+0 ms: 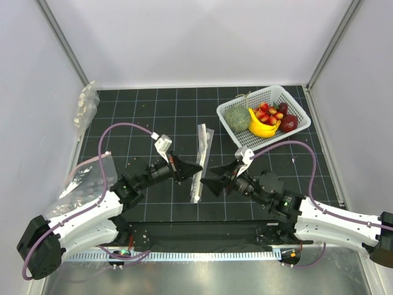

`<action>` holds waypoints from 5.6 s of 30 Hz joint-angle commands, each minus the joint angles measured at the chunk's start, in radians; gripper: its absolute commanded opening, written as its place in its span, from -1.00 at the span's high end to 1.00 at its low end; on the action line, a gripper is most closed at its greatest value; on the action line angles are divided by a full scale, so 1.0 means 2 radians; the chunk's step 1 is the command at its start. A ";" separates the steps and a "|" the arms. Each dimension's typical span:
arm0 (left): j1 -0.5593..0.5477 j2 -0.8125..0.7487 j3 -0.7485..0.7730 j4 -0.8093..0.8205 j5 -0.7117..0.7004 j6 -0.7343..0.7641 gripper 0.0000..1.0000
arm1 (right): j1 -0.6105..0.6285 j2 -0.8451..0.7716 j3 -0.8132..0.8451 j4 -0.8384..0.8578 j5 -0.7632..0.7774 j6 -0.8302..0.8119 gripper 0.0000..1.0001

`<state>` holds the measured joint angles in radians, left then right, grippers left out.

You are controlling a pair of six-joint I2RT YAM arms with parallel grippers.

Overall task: Place the food in the zip-top bag and seal the zipper
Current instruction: Pick up the zipper food storage bag at the center of the board.

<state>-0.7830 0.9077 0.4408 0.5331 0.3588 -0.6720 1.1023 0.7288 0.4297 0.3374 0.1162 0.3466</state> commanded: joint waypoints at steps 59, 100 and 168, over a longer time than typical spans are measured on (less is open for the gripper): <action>-0.024 -0.038 -0.037 0.066 -0.087 0.012 0.99 | -0.001 0.118 0.057 0.012 -0.113 -0.012 0.16; -0.046 -0.026 -0.046 0.098 -0.105 0.014 0.99 | -0.001 0.092 0.032 0.033 -0.047 0.005 0.10; -0.076 0.044 -0.070 0.264 -0.145 -0.035 0.16 | 0.000 0.090 0.009 0.097 0.042 0.044 0.96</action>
<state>-0.9291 1.0271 0.2749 1.0206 0.0959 -0.7990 1.1023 0.9554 0.4377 0.4957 0.1280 0.4023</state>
